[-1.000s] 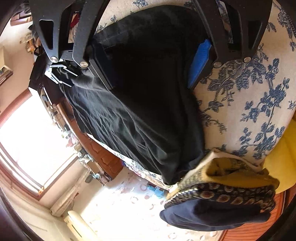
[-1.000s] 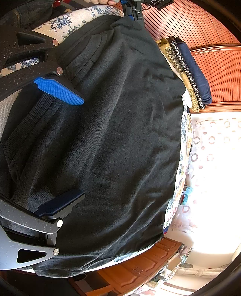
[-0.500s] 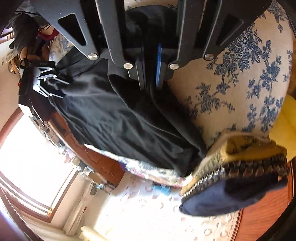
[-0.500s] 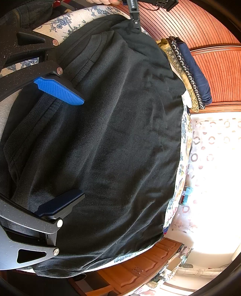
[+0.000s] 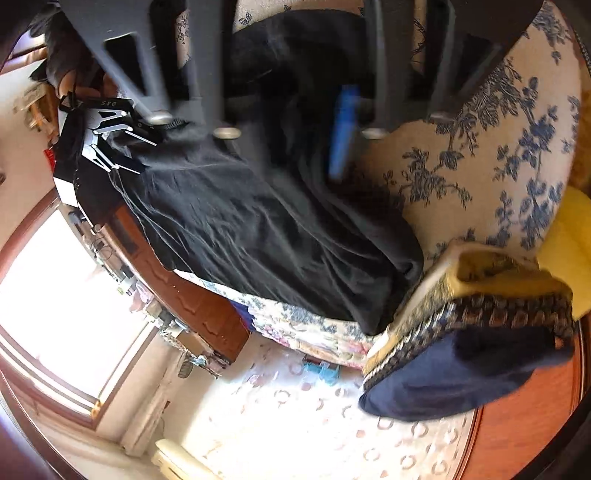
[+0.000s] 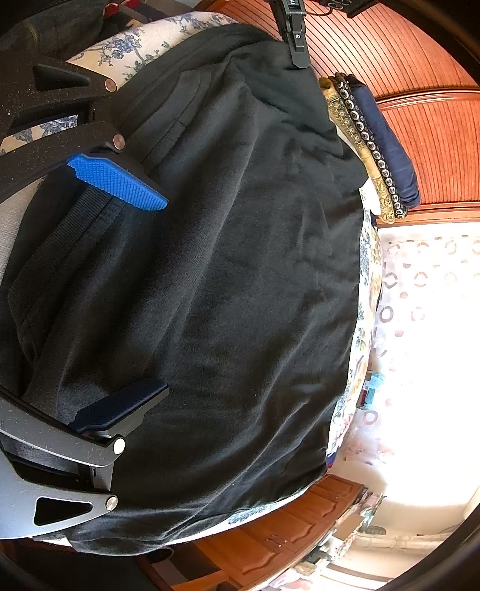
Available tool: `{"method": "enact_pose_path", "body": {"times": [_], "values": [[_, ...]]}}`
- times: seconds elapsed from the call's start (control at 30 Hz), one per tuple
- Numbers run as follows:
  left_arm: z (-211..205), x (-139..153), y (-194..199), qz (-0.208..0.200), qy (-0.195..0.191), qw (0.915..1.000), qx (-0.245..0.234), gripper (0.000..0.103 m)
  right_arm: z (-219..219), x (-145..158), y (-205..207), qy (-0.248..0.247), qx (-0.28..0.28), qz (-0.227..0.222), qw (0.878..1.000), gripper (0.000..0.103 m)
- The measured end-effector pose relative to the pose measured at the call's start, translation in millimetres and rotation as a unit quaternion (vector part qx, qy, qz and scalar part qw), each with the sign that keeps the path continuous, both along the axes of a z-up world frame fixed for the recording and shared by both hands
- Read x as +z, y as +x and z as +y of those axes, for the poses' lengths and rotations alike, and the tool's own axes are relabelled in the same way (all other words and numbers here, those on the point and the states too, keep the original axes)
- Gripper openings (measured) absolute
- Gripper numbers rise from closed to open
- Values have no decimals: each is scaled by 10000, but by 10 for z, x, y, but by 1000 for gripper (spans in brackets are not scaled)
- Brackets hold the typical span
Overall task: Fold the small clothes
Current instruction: 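Grasp the shirt edge with the left gripper and lift it over, then lay the lifted edge onto the shirt and open the left gripper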
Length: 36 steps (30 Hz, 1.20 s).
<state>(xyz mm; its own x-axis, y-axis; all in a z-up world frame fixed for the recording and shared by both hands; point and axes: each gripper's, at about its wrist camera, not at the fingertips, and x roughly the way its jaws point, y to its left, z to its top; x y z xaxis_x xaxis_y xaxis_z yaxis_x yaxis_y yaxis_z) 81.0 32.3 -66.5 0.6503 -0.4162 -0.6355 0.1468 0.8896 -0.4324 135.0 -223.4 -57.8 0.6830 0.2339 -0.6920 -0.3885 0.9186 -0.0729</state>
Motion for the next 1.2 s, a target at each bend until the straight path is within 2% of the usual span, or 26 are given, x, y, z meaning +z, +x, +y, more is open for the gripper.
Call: {"method": "enact_pose_path", "body": {"times": [0.13, 0.17, 0.27, 0.4, 0.47, 0.53, 0.6, 0.77, 0.93, 1.07, 1.2], "values": [[60, -43, 13, 78, -193, 9998, 44, 73, -4, 3, 1, 2, 8, 0, 10000, 93], [65, -51, 24, 112, -252, 9996, 47, 75, -2, 3, -1, 5, 10, -1, 10000, 93], [36, -102, 78, 255, -253, 9993, 34, 76, 0, 2, -2, -5, 15, -2, 10000, 93], [-25, -237, 154, 420, 211, 9988, 140, 76, -7, 3, 0, -2, 23, 1, 10000, 93], [-33, -255, 151, 299, 296, 9990, 116, 68, 0, 1, -1, -5, 23, 0, 10000, 93], [-32, -281, 180, 355, 271, 9990, 57, 26, -10, 4, 1, 0, 25, 1, 10000, 93], [-31, -264, 186, 309, 226, 9993, 12, 17, -25, 7, 3, 28, 31, 2, 10000, 93], [-263, 54, 210, -90, 314, 9992, -238, 16, -183, 59, 3, 403, -44, -13, 9992, 93], [-871, 559, 344, -562, 388, 9938, -876, 15, -565, 188, -128, 616, -328, -309, 9971, 93], [-1539, 872, 480, -833, 512, 9834, -1532, 15, -997, 317, -329, 689, -667, -531, 9940, 91], [-2254, 1085, 573, -1012, 714, 9687, -2153, 15, -1436, 451, -556, 818, -1072, -752, 9880, 90]]}}
